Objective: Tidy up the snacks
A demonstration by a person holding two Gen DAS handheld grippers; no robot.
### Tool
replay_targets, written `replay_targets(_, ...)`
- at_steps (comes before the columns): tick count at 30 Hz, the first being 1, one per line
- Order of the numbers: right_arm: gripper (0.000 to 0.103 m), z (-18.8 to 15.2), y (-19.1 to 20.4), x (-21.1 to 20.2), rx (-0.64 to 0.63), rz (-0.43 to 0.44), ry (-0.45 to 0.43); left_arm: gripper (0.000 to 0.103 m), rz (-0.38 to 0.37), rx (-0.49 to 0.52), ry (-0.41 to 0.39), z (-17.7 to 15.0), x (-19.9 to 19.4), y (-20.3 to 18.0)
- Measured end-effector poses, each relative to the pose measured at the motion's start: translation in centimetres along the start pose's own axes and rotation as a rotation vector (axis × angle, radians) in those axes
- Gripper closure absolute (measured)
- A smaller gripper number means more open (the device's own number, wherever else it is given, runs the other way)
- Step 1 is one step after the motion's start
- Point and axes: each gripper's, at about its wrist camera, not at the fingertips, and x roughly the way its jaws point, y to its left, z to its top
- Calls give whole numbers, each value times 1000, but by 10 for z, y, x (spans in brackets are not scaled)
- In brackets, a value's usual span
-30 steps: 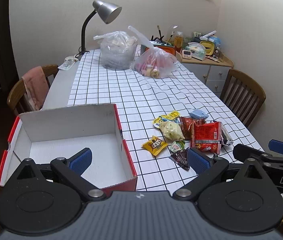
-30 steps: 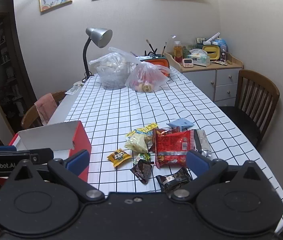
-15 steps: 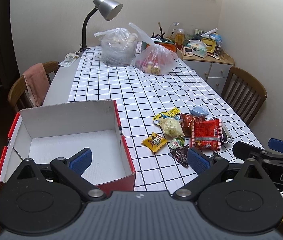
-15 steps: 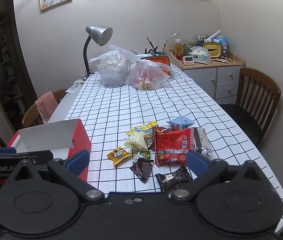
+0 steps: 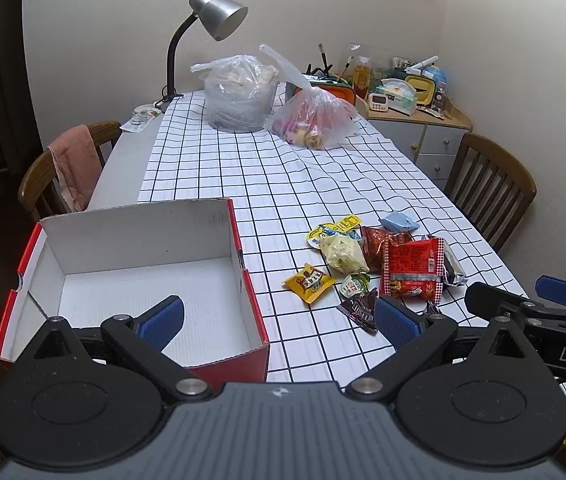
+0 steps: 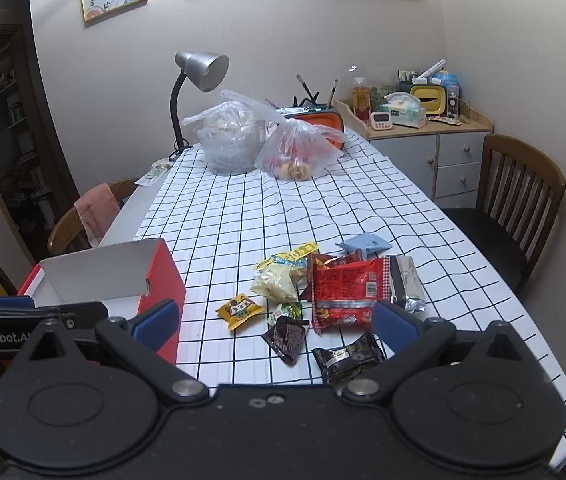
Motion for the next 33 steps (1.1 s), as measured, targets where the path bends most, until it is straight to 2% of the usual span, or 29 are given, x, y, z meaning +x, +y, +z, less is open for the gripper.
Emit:
replay_targets(24,0,6,-6,1,-28,14,2,1,0,-7,4,8,3,-11)
replay_targets(33,0,5,-16,11,-49,7,25,1,2,-7,21,11,18,-23)
